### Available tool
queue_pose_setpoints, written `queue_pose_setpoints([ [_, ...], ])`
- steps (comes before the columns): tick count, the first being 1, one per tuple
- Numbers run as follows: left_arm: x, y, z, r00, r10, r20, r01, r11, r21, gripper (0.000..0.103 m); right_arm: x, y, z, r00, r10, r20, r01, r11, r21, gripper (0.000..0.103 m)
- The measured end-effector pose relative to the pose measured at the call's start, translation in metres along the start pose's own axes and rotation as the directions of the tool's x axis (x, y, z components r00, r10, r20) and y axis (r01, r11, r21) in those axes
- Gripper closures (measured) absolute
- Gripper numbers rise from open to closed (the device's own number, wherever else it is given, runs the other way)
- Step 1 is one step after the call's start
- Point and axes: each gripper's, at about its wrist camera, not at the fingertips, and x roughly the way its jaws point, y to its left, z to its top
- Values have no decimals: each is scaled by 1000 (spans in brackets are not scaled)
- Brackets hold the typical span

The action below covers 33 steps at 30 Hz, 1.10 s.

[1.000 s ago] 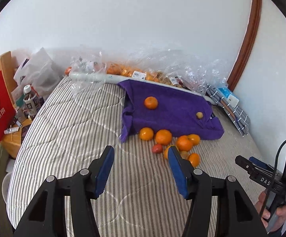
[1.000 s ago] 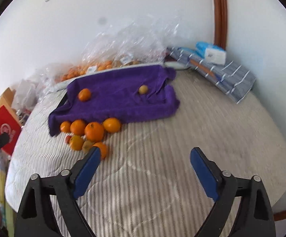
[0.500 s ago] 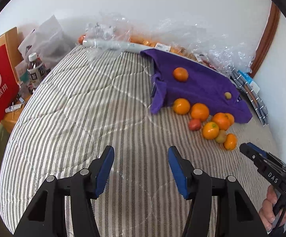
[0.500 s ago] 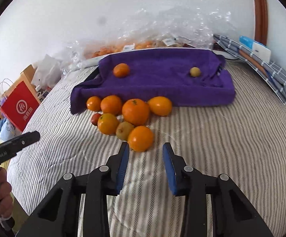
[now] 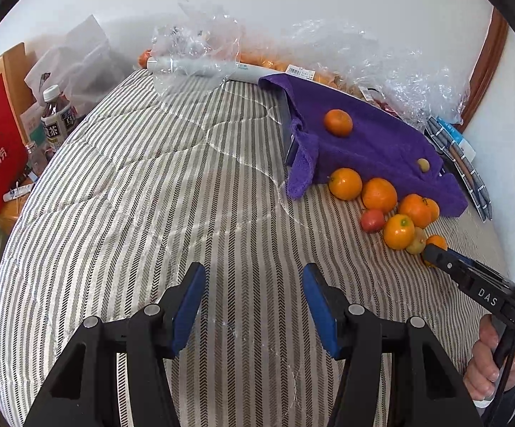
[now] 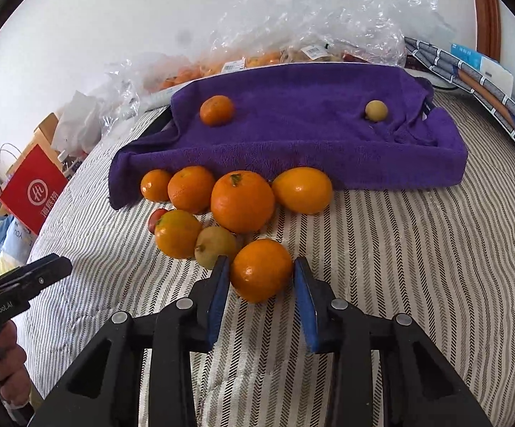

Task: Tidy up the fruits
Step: 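Grasp a medium orange in front of the towel with the right gripper, then grasp a large orange with the left gripper while the right gripper holds its orange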

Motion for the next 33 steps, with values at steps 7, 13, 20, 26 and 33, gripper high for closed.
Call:
queue_pose_setpoints([
  [7, 19, -22, 7, 998, -66, -15, 67, 997, 44, 49, -16, -17, -7, 997, -70, 37, 71, 997, -40, 68],
  [13, 36, -48, 9, 997, -77, -25, 79, 992, 99, 49, -24, -44, -10, 994, -104, 43, 105, 994, -29, 68],
  [20, 44, -52, 18, 992, -129, -8, 129, 989, 66, 51, -25, -56, -10, 995, -83, 53, 83, 997, 0, 68],
  [26, 34, -66, 29, 983, -175, 58, 169, 981, 93, 57, -25, -62, -9, 998, -34, 52, 33, 999, 28, 68],
  [33, 46, -79, 41, 988, -148, 46, 141, 982, 123, 57, -25, -63, -10, 999, -7, 48, 5, 1000, 27, 68],
])
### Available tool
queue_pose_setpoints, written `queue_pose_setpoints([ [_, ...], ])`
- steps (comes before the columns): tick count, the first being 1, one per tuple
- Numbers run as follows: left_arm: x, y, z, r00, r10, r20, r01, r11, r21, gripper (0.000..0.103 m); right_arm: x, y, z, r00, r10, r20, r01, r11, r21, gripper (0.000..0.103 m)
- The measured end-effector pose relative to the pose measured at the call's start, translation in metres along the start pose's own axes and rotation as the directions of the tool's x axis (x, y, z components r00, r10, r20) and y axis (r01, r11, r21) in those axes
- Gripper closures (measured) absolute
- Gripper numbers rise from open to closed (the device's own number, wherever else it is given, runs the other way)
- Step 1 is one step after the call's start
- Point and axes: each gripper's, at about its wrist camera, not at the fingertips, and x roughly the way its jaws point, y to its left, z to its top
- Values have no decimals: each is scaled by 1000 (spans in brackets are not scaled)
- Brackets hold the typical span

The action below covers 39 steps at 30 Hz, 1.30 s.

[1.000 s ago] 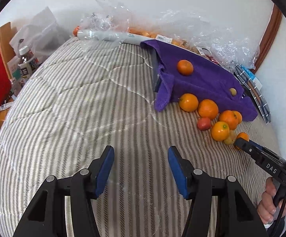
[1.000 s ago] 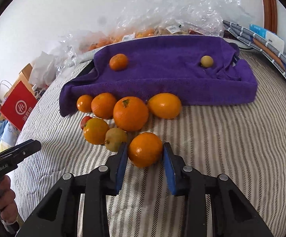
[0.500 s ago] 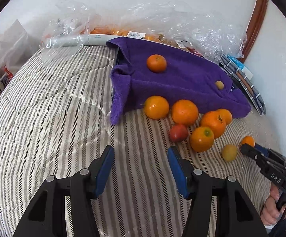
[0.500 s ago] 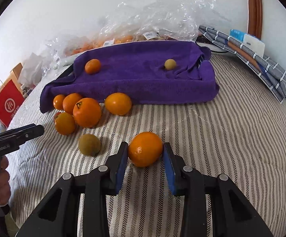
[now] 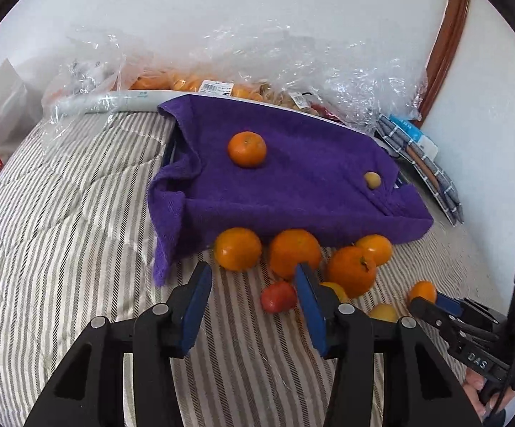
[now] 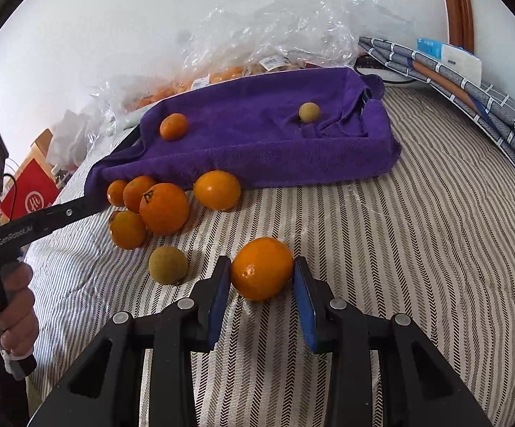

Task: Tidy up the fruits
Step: 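Grasp a large orange with the left gripper while the right gripper holds its orange, then carry both oranges onto the purple towel and open both grippers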

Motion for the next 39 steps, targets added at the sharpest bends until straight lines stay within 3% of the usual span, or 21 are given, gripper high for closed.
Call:
queue_pose_setpoints([
  [4, 7, 8, 6, 1000, -11, -5, 10, 999, -47, 57, 0, 4, -1, 1000, -9, 1, 9, 1000, -21, 68],
  [9, 18, 9, 9, 1000, 19, -7, -19, 1000, -23, 57, -1, 3, -1, 1000, 0, -2, 0, 1000, -13, 68],
  [16, 26, 13, 10, 1000, -20, 5, 20, 999, -40, 58, 0, 3, -1, 1000, 1, -2, -1, 1000, -9, 68],
  [20, 32, 17, 10, 999, -49, -24, 47, 997, -66, 68, 0, 2, -1, 1000, 15, -3, -15, 1000, -1, 68],
  [23, 31, 17, 8, 998, -57, -20, 56, 997, -59, 69, 0, 2, -1, 1000, 15, -2, -15, 1000, 1, 68],
  [30, 16, 13, 6, 998, -29, 59, 31, 999, -35, 69, -2, 1, -1, 999, 48, 10, -48, 999, 9, 68],
  [39, -2, 13, 8, 989, -41, 139, 48, 998, -50, 69, -13, -3, -2, 994, 85, 64, -87, 996, 25, 68],
])
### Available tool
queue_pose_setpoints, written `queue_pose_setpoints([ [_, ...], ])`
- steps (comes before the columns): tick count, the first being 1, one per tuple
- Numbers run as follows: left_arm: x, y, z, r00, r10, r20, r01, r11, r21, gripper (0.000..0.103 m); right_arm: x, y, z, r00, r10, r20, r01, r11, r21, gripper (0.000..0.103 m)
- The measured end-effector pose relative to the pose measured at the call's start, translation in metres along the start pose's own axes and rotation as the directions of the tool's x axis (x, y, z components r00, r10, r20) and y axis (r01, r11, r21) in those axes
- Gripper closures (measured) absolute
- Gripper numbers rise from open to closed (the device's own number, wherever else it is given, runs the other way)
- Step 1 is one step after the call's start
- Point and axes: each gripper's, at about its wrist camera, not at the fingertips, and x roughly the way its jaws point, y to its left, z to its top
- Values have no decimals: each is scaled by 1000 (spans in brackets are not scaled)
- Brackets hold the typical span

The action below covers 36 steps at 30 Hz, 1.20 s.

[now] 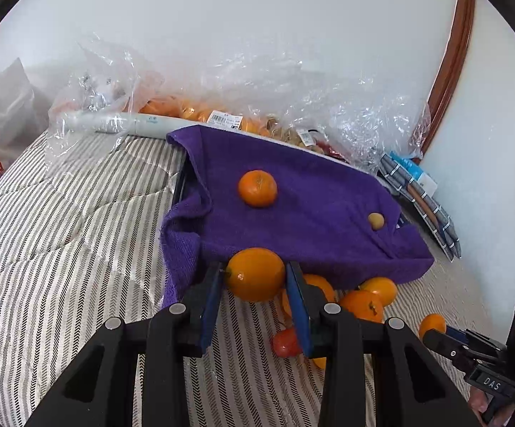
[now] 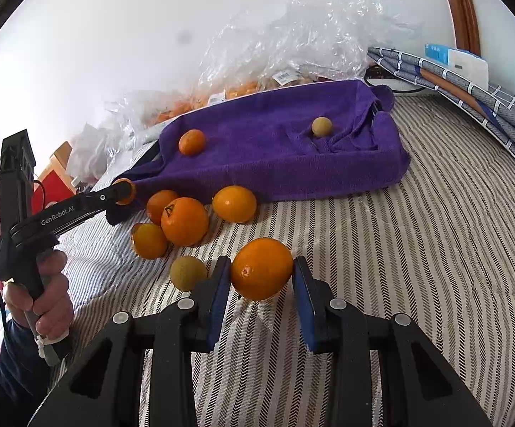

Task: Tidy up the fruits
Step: 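Carry both oranges onto the purple towel and open both grippers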

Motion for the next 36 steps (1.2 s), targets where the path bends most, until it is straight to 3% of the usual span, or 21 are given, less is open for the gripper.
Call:
queue_pose_setpoints([
  [9, -17, -7, 3, 999, -1, 43, -1, 999, 33, 69, -4, -4, 4, 997, -78, 12, 78, 997, 28, 68],
  [13, -27, -8, 10, 999, 5, 52, -7, 999, 39, 69, -11, -1, 13, 998, -61, 28, 60, 997, 47, 68],
  [19, -29, -13, 42, 996, 19, 87, -26, 997, 75, 69, -21, 6, 47, 988, -111, 105, 109, 994, 26, 68],
  [25, -12, -13, 75, 989, 39, 146, -45, 998, 38, 70, -12, -1, 88, 971, -157, 181, 155, 988, 25, 68],
  [30, 15, -14, 74, 997, -4, 81, 0, 999, 46, 73, 9, -9, 105, 967, -146, 208, 142, 989, 35, 68],
  [33, 32, -5, 65, 999, -33, 18, 33, 999, 16, 73, 25, -18, 102, 975, -124, 186, 116, 992, 50, 68],
  [36, 41, 8, 61, 1000, -21, -23, 21, 1000, -10, 73, 37, -29, 97, 982, -105, 156, 92, 992, 88, 68],
])
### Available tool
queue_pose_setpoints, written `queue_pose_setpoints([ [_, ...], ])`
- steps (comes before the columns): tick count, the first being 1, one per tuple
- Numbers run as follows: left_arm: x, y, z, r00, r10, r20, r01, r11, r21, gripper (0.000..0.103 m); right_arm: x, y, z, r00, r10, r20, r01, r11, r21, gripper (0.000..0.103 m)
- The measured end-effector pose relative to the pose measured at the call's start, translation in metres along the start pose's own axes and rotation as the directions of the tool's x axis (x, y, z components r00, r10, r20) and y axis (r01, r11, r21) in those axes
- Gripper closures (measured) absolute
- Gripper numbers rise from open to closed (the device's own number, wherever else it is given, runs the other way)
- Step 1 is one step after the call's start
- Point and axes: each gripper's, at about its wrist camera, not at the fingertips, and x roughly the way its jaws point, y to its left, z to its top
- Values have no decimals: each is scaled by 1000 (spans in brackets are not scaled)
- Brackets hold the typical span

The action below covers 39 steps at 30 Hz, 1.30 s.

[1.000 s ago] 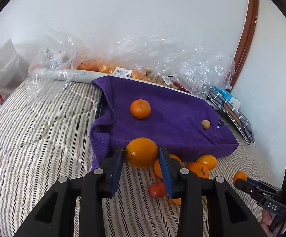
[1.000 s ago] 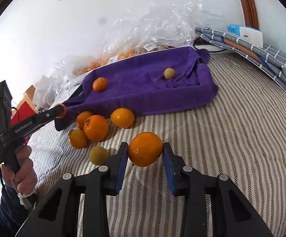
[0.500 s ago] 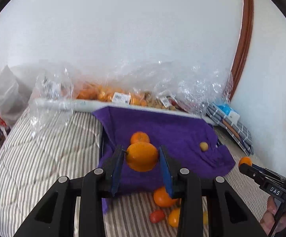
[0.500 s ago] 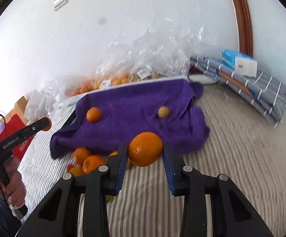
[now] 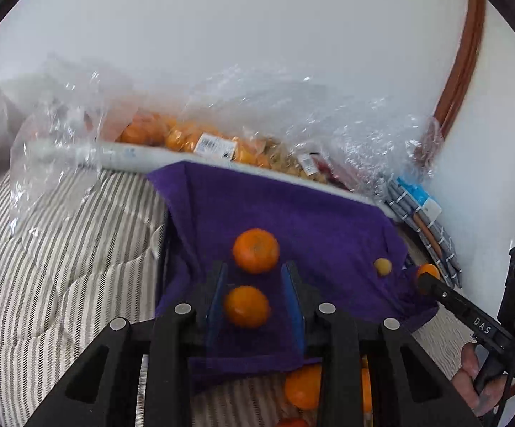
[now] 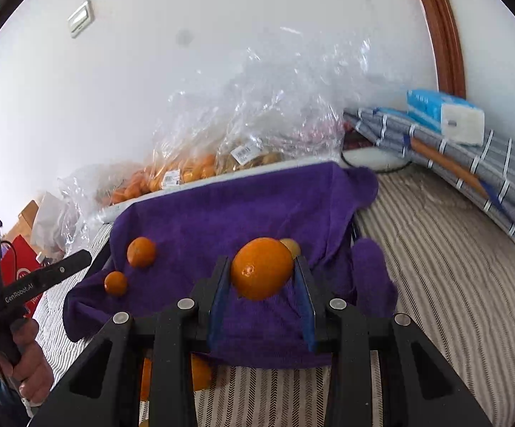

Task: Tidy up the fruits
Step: 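Carry both oranges onto the purple towel and open both grippers, then grasp another small yellow fruit with the right gripper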

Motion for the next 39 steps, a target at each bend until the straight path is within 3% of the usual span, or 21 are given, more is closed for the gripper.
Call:
queue_pose_setpoints([
  [8, -4, 28, 7, 1000, 5, 3, -4, 995, -96, 75, 12, 0, -5, 998, -52, -37, 52, 998, -19, 68],
  [18, 3, 20, 4, 1000, 0, -28, -2, 997, -71, 75, 21, -2, -10, 994, -83, -65, 81, 996, -30, 67],
  [21, 1, 15, 3, 1000, -6, -16, 6, 999, -49, 75, 21, 0, -11, 994, -85, -67, 82, 996, -41, 58],
  [28, -4, 10, 2, 1000, -12, 0, 12, 999, -29, 72, 7, 8, -14, 993, -116, -12, 115, 990, -83, 54],
  [33, -11, 4, -1, 1000, -3, 25, 3, 1000, 1, 63, -19, 17, -14, 991, -121, 59, 126, 987, -103, 54],
  [39, -24, -2, -10, 998, -36, 54, 36, 999, 10, 61, -50, 29, -26, 989, -132, 67, 139, 985, -105, 54],
])
